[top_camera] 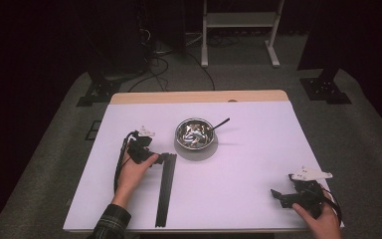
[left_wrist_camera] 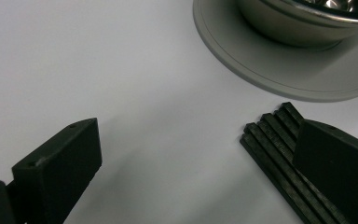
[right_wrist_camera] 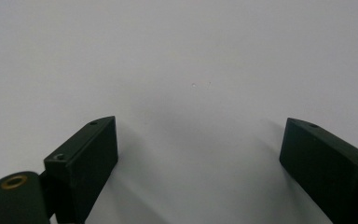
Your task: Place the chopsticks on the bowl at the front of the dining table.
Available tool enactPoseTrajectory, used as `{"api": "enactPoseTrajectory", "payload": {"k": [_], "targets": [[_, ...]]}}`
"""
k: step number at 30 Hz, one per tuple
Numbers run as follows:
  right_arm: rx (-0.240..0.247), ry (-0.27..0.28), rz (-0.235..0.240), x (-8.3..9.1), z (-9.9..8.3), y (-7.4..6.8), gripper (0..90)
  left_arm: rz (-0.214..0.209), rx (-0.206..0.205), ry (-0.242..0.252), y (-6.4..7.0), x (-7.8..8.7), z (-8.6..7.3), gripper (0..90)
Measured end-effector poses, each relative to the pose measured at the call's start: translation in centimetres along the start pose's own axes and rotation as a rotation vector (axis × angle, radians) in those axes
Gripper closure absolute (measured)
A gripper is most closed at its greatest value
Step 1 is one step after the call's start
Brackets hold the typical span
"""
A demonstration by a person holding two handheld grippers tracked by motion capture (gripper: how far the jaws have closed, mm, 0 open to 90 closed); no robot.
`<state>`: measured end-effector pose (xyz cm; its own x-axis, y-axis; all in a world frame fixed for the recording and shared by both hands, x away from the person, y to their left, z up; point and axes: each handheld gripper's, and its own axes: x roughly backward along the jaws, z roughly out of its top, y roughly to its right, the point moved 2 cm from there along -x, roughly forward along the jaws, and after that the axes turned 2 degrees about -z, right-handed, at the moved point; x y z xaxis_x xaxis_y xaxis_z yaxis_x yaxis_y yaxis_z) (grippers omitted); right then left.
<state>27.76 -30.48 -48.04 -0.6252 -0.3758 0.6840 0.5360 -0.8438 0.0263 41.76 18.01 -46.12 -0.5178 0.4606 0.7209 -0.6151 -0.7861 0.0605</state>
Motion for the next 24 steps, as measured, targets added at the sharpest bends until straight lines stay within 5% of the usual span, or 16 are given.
{"api": "enactPoseTrajectory", "payload": {"k": [24], "targets": [[0.000, 0.000, 0.000, 0.00, 0.00, 0.00, 10.0, 0.001, 0.006, -0.036, -0.16, -0.65, -0.40, 0.1]]}}
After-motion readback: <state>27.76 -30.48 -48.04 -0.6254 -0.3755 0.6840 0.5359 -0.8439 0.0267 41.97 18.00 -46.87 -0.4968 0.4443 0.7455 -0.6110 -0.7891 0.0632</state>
